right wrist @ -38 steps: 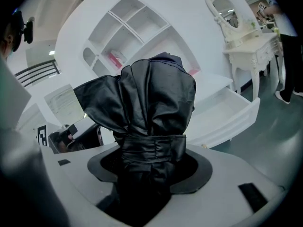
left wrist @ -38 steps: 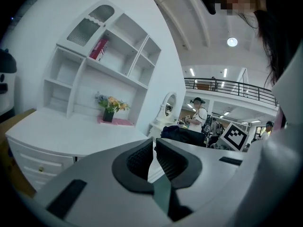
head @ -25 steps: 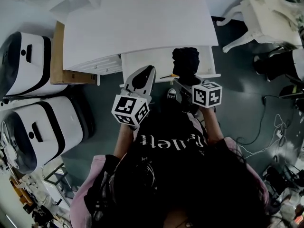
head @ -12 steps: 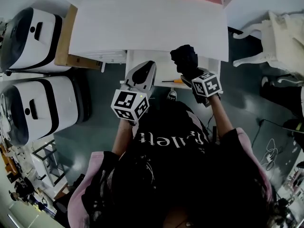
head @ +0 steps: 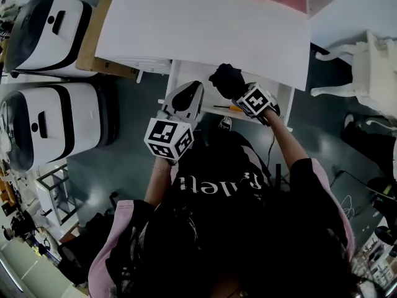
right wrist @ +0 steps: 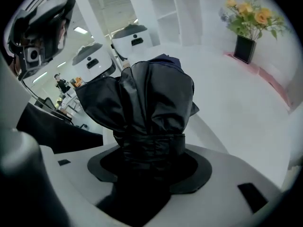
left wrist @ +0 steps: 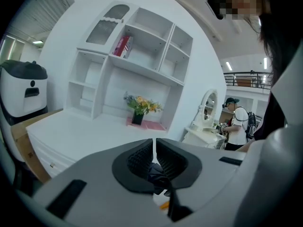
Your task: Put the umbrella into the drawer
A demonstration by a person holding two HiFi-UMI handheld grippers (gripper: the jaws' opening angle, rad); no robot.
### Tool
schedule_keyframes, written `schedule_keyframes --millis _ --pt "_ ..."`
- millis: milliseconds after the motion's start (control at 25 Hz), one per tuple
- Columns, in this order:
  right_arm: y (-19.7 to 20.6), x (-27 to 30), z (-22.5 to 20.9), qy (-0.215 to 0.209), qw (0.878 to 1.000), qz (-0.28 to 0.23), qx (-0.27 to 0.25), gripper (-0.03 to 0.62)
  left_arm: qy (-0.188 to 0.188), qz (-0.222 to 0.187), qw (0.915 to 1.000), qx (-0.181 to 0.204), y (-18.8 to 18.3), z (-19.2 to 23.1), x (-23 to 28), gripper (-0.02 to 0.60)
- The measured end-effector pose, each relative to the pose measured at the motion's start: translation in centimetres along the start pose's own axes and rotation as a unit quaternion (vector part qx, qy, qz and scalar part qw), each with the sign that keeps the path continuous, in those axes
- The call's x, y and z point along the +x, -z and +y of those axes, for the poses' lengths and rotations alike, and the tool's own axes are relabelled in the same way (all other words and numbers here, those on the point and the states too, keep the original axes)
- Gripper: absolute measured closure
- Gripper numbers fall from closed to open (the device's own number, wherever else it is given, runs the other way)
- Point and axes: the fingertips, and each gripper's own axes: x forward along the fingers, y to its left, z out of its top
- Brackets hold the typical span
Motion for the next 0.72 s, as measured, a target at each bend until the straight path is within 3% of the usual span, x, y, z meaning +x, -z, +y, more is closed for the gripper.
schedule_keyframes --millis 160,440,600,720 --pt "0.2 2.5 -1.0 0.002 0.999 0.035 -0.029 0.298 -0.013 0.006 0.9999 -0.002 0.3 0.5 -0.2 0.551" --pt "1.9 6.7 -2.2 0.008 0.997 0.072 -0.033 0.298 -0.016 0.015 0.9997 0.015 0.7 1.2 0.2 0.551" --pt "2.6 8.9 -1.4 -0.019 0.996 0.085 0.005 0.298 -0.018 0.019 0.9996 0.013 0.8 1.6 0.3 0.551" --pt "2.7 9.5 -3.6 0.013 0.996 0.087 0.004 0.298 -0.015 0.026 0.9995 0.012 1.1 1.4 0.4 0.551"
